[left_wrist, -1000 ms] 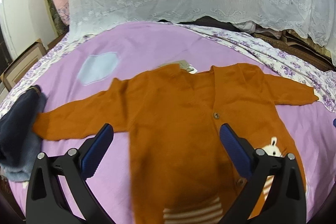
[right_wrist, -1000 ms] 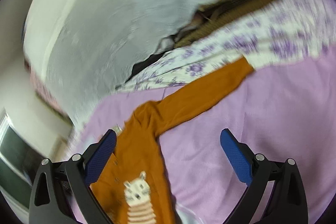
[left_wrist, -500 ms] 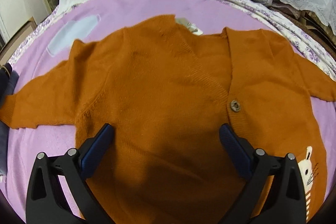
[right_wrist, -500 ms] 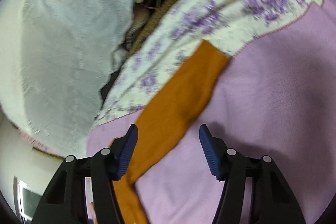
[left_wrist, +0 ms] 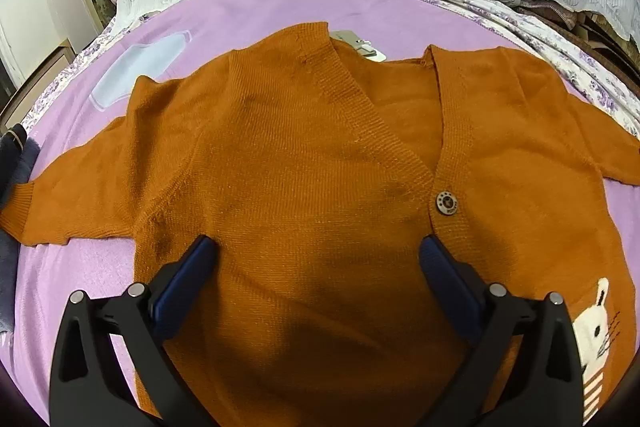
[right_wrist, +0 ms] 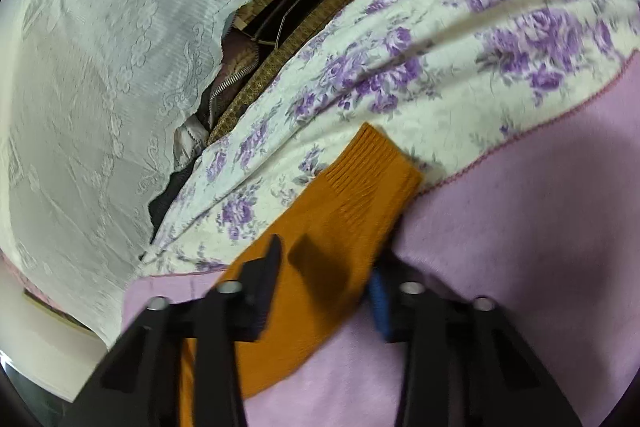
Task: Fold small clothes
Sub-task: 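Grasp the cuff of the cardigan sleeve with the right gripper, then lift the sleeve cuff with the right gripper and fold it across the cardigan body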
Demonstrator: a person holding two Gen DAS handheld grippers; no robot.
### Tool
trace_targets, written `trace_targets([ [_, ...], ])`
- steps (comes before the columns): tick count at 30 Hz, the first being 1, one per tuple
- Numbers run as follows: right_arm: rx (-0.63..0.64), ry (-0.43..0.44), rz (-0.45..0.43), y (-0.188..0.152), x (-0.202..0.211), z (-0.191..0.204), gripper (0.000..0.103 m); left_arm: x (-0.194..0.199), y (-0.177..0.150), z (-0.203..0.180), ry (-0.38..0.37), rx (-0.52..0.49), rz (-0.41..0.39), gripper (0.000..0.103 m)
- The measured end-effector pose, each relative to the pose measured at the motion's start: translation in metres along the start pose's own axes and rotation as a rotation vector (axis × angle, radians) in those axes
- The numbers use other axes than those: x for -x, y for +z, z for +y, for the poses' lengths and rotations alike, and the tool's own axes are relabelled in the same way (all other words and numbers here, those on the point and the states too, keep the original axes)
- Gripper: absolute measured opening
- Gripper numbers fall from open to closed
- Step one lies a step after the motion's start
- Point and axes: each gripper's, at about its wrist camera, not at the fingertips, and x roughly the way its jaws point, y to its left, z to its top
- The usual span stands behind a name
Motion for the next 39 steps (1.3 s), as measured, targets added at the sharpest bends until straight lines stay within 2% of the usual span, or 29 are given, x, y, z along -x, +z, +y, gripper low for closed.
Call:
trace_targets([
  [3, -0.017, 0.055, 0.008, 0.003, 0.004, -0.004, 0.005, 0.0, 0.0, 0.0, 0.001, -0.001, -0.003, 0.099],
  [6, -0.016, 0.065, -0.02, 0.006, 0.015, -0.005, 0.005, 0.0, 0.0, 0.0, 0.0, 0.0, -0.003, 0.099],
  [9, -0.016, 0.034, -0.059, 0.012, 0.026, -0.01, 0.005, 0.0, 0.0, 0.0, -0.001, -0.001, -0.003, 0.099],
  [13, -0.069, -0.022, 0.003, 0.011, 0.007, -0.03, 0.005, 0.0, 0.0, 0.0, 0.001, -0.002, -0.002, 0.099],
  [16, -0.068, -0.013, 0.014, 0.013, 0.008, -0.03, 0.007, 0.0, 0.0, 0.0, -0.004, -0.006, 0.002, 0.099],
  [21, -0.138, 0.031, 0.01, 0.012, 0.01, -0.041, 0.007, 0.005, 0.003, 0.007, -0.028, -0.026, 0.014, 0.099],
  [23, -0.16, 0.045, 0.003, 0.012, 0.011, -0.043, 0.007, 0.012, 0.006, 0.017, -0.027, -0.006, -0.012, 0.099],
  [25, -0.157, 0.042, -0.003, 0.011, 0.011, -0.042, 0.006, 0.022, 0.009, 0.026, 0.013, -0.004, -0.063, 0.099],
  [28, -0.109, 0.031, -0.021, 0.01, 0.014, -0.033, 0.006, 0.032, 0.016, 0.042, 0.147, -0.012, -0.126, 0.099],
  [30, -0.071, 0.036, -0.035, 0.01, 0.018, -0.023, 0.006, 0.028, 0.021, 0.058, 0.203, 0.01, -0.105, 0.099],
  [35, 0.011, 0.086, -0.046, 0.005, 0.033, 0.004, 0.006, 0.015, 0.021, 0.098, 0.215, 0.024, -0.017, 0.099],
  [37, 0.044, 0.11, -0.048, 0.001, 0.042, 0.017, 0.006, 0.013, 0.018, 0.121, 0.16, 0.072, 0.003, 0.099],
  [39, 0.076, 0.127, -0.042, -0.004, 0.048, 0.03, 0.006, 0.008, 0.015, 0.144, 0.029, 0.157, 0.039, 0.099],
])
